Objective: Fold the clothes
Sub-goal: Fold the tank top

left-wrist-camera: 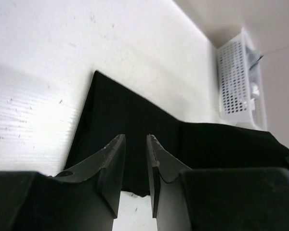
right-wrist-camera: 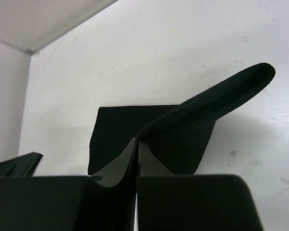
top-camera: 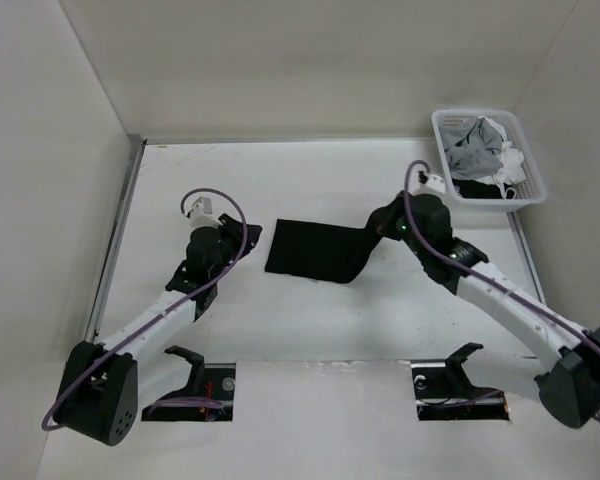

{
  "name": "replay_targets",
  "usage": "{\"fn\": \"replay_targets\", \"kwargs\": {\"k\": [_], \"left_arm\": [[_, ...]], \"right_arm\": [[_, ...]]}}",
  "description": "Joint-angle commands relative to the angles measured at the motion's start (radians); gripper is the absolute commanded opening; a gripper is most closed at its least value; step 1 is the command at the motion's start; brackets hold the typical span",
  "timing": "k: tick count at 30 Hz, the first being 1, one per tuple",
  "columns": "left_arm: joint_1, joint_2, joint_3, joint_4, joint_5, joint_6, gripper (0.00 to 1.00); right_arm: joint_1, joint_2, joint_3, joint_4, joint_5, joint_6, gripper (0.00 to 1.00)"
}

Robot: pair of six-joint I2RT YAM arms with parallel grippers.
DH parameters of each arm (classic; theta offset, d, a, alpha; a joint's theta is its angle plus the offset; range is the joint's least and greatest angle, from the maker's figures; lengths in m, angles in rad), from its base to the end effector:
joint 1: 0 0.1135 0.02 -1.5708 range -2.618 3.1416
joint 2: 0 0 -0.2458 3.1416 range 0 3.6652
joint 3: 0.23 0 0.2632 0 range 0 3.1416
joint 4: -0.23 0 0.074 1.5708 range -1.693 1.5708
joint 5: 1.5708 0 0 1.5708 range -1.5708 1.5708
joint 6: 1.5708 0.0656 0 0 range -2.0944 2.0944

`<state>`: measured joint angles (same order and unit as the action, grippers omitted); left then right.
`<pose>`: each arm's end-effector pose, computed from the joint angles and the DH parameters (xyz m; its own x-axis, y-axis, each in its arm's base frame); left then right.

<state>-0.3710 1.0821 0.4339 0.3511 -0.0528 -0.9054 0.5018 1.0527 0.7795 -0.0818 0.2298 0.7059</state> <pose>0.2608 -0.0978 0.1828 -0.4163 -0.6810 -0.6025 -0.0201 0.6694 -0.7427 0.2619 0.1266 0.2678 -0.4143 0.4932 -0.7649 -0.0162 0.8363 0.5480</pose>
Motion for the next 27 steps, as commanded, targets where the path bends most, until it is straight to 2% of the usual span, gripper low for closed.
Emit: {"fn": "replay_targets", "kwargs": {"k": [1, 8, 14, 15, 17, 19, 21, 25, 27], "left_arm": [[0.039, -0.076, -0.007, 0.031, 0.042, -0.006, 0.23], [0.160, -0.189, -0.032, -0.026, 0.113, -0.023, 0.23], [0.273, -0.243, -0.032, -0.055, 0.186, -0.038, 0.23], [0.292, -0.251, -0.032, -0.057, 0.197, -0.041, 0.23], [0.312, -0.255, -0.034, -0.057, 0.205, -0.046, 0.23], [0.310, -0.249, -0.034, -0.057, 0.206, -0.049, 0.24], [0.301, -0.235, -0.037, -0.052, 0.202, -0.049, 0.25], [0.281, -0.191, -0.037, -0.028, 0.194, -0.062, 0.25], [0.246, -0.160, -0.032, 0.003, 0.185, -0.072, 0.25]], "right_arm": [[0.111, 0.146, 0.148, -0.081, 0.085, -0.132, 0.00], [0.335, 0.554, 0.516, -0.179, 0.134, -0.238, 0.00], [0.412, 0.864, 0.861, -0.305, 0.125, -0.244, 0.01], [0.421, 0.912, 0.912, -0.324, 0.121, -0.229, 0.04], [0.436, 0.972, 0.986, -0.354, 0.109, -0.206, 0.18], [0.451, 0.974, 0.988, -0.343, 0.102, -0.184, 0.35], [0.459, 0.917, 0.928, -0.297, 0.077, -0.175, 0.43], [0.461, 0.738, 0.726, -0.167, 0.052, -0.155, 0.46], [0.452, 0.649, 0.611, -0.104, 0.052, -0.149, 0.38]]}}
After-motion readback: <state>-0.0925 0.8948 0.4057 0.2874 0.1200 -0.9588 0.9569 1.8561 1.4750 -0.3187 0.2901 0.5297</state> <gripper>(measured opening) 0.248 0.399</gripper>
